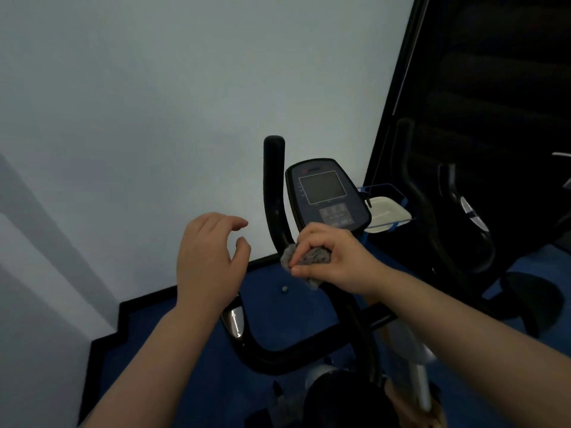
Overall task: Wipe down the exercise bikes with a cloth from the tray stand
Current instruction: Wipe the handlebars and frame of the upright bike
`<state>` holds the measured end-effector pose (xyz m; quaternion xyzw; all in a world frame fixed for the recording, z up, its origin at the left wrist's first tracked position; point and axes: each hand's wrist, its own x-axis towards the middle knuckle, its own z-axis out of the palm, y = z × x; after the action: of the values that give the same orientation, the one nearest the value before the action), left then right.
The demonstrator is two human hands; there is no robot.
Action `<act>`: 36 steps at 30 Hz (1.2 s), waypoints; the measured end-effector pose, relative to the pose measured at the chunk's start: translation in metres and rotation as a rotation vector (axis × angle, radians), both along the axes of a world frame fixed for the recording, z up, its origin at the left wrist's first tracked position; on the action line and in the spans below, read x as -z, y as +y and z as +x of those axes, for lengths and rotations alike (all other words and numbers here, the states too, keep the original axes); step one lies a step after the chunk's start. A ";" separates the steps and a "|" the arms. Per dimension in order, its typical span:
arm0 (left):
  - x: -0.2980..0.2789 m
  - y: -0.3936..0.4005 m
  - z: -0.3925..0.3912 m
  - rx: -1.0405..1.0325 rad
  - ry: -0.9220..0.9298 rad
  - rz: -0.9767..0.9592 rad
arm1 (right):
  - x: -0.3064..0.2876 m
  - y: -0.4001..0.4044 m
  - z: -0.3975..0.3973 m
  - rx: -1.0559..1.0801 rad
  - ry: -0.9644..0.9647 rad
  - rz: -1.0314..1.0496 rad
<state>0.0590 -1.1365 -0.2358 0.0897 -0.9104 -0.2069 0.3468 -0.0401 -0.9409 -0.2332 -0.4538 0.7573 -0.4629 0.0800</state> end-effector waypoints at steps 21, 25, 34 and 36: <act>0.008 0.029 0.010 0.006 0.080 0.121 | 0.051 0.063 0.063 0.424 -0.197 -0.254; 0.016 0.072 0.032 0.088 0.077 0.363 | 0.057 0.075 0.079 0.437 -0.207 -0.288; 0.031 0.142 0.076 0.216 -0.289 0.247 | 0.031 0.120 0.075 0.295 -0.133 0.095; 0.034 0.146 0.077 0.152 -0.299 0.163 | 0.026 0.113 0.061 0.519 0.048 0.132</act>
<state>0.1360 -0.9906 -0.2698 0.0784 -0.9361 -0.2900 0.1827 0.0211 -0.8283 -0.2587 -0.2492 0.8784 -0.4068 -0.0299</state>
